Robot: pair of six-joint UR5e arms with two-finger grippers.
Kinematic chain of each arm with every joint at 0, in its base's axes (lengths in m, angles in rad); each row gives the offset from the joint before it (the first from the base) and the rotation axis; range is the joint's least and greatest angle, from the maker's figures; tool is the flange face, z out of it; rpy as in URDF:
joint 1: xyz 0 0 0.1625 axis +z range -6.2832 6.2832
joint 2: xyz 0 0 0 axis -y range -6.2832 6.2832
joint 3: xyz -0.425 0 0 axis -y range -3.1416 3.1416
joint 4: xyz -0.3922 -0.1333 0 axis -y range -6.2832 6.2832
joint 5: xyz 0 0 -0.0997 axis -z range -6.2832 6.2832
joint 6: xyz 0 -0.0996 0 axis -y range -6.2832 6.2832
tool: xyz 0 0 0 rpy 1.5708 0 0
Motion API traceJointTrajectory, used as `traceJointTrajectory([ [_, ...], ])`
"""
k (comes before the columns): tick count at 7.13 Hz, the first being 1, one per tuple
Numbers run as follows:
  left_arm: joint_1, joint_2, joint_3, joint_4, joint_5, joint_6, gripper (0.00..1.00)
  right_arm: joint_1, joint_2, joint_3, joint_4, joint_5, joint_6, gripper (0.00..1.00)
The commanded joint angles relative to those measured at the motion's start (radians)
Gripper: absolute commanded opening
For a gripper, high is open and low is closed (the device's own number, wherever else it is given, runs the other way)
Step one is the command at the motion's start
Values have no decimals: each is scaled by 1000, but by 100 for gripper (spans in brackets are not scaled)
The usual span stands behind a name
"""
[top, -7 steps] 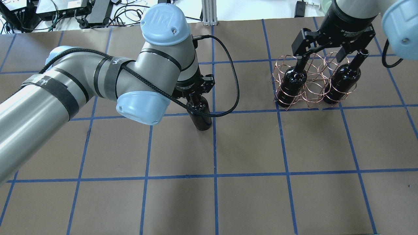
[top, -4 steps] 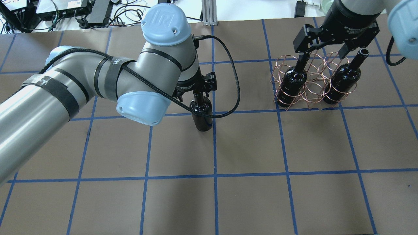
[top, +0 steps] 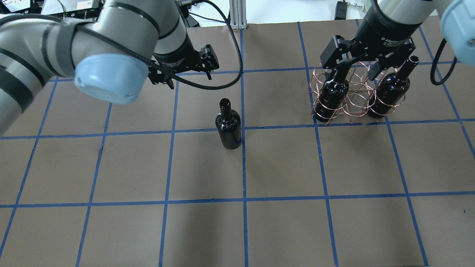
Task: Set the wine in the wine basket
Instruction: 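Open the left gripper and withdraw it while the right gripper moves toward the bottle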
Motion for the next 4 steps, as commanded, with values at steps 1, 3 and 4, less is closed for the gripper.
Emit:
traceJointTrajectory([
  [1, 154, 21, 61, -56, 0, 189, 100, 7, -2, 0, -29, -1, 63, 100],
  [3, 280, 55, 64, -118, -10, 338, 100, 100, 7, -6, -106, 3, 186, 100],
  [4, 315, 68, 64, -129, -9, 375, 100, 190, 36, -6, -137, 11, 346, 100],
])
